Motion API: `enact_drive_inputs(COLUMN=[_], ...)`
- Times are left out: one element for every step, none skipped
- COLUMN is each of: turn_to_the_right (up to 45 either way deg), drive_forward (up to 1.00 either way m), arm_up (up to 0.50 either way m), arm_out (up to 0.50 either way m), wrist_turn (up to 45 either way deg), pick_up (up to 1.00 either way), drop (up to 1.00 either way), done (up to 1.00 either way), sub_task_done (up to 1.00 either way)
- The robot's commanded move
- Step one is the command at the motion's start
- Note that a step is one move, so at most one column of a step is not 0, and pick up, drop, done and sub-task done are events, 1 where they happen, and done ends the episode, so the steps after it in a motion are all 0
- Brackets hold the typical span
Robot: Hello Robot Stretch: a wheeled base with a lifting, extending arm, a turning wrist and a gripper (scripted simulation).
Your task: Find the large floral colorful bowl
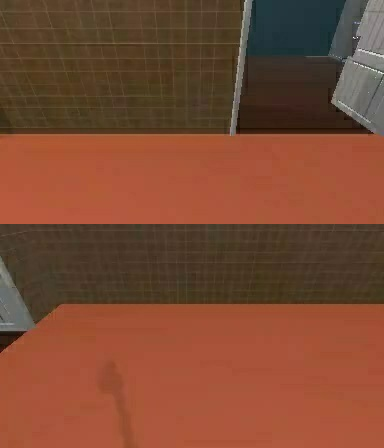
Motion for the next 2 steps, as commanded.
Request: enact_drive_inputs(turn_to_the_right=[-45.0,-45.0], drive_forward=[0.0,0.0], arm_up=[0.0,0.0], arm_out=[0.0,0.0], wrist_turn=[0.0,0.0], pick_up=[0.0,0.0], drop=[0.0,0.0], done=[0.0,0.0], sub_task_done=[0.0,0.0])
